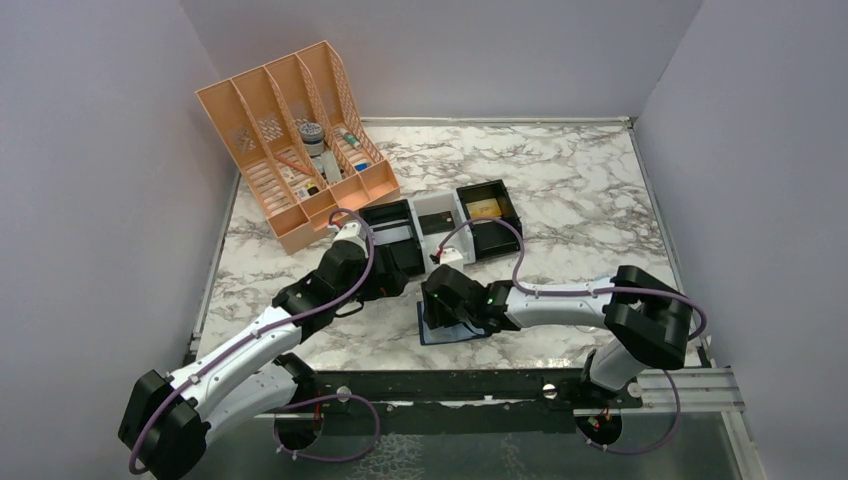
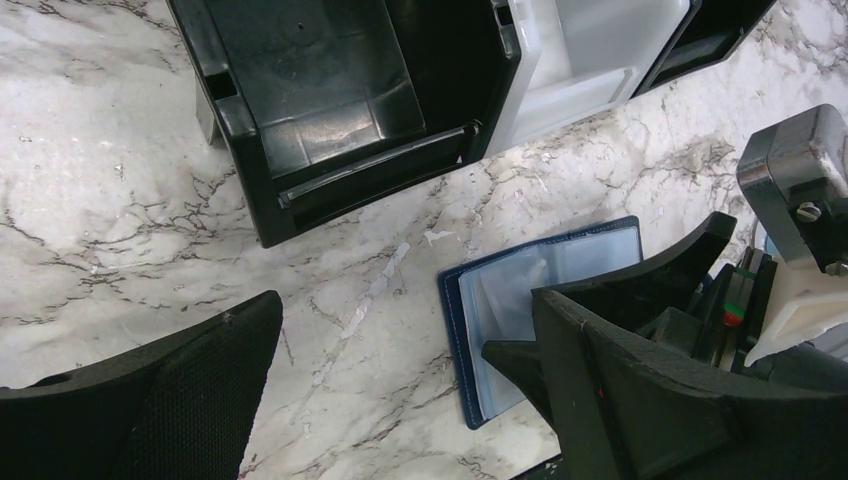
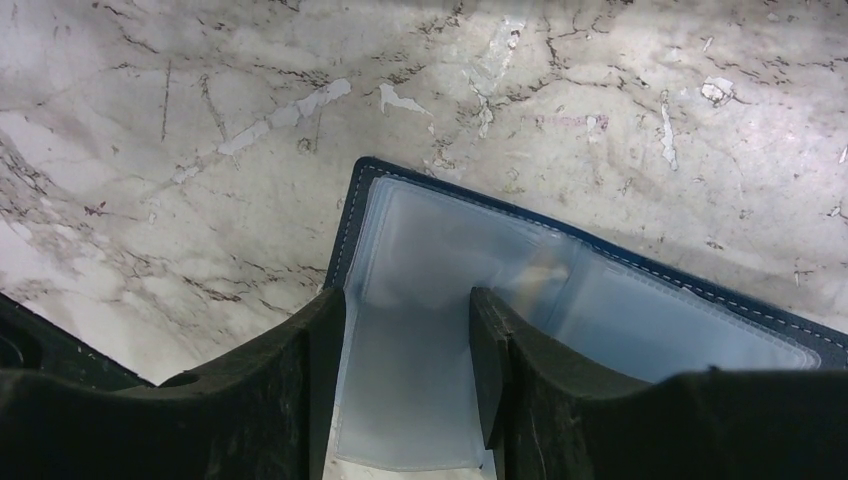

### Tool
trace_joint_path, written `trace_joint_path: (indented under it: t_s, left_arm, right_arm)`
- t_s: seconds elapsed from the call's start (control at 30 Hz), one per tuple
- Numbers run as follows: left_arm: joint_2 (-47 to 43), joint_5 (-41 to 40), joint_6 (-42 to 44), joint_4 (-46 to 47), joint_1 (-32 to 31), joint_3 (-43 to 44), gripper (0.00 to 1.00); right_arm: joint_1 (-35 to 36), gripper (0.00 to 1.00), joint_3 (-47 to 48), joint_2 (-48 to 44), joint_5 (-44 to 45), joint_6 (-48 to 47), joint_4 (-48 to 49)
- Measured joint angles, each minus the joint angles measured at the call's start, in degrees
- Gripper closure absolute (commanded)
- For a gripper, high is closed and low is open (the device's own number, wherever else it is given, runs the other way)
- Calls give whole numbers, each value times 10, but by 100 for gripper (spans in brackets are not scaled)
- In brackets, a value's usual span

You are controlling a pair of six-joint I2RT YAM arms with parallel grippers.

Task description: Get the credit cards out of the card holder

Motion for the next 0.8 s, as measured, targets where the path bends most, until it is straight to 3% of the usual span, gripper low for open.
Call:
trace_joint_path:
  t_s: [0.47,0.8]
  left_arm:
    - [-1,4,0,0,0,0,1]
    - [2,55,6,28,0,-9,3]
  right_arm:
    - [-17,77,-23,-23,-19,8,-3]
    - [-100,74,-89,-94,-130,27,57]
